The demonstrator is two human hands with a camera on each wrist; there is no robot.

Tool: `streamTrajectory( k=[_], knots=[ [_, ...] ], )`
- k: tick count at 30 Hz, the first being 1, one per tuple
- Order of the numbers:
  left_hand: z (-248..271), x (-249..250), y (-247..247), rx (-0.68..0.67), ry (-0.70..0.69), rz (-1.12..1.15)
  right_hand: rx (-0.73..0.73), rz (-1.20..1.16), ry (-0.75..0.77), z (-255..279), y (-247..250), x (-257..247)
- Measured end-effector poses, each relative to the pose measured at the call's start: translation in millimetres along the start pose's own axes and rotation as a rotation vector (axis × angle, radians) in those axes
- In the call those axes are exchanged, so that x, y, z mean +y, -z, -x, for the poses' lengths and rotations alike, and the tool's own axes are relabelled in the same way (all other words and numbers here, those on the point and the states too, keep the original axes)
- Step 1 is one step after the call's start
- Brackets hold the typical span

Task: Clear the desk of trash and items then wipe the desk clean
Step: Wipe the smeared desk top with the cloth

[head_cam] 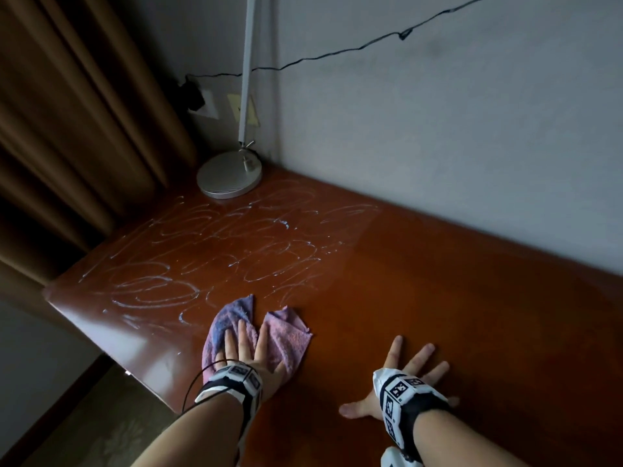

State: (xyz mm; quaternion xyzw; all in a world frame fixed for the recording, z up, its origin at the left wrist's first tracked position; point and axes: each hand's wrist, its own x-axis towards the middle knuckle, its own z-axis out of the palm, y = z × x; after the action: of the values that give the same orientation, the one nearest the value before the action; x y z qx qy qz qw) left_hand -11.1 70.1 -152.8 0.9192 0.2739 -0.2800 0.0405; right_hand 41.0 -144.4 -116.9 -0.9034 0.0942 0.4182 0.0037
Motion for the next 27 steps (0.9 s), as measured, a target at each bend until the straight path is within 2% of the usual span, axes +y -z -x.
streamTrajectory(
  k=[4,10,19,27],
  knots=[
    [-12.8,17.9,16.9,0.017,0.016,0.028,0.033,-0.013,0.001,0.6,-3.5,0.5],
    [10.4,30.2,-1.7,-0.008,-0.039,0.021,0.058,-0.015,-0.013,-0.2,-6.6,-1.9],
    [-27.4,53.5,29.4,0.036,-0.123,-0.019,0.005,-0.005,-0.011,-4.0,-4.2,0.4],
    [-0.3,57.9,15.3,-0.011,-0.171,-0.045,0.053,-0.005,-0.022,-4.1,-7.6,-3.8]
  ],
)
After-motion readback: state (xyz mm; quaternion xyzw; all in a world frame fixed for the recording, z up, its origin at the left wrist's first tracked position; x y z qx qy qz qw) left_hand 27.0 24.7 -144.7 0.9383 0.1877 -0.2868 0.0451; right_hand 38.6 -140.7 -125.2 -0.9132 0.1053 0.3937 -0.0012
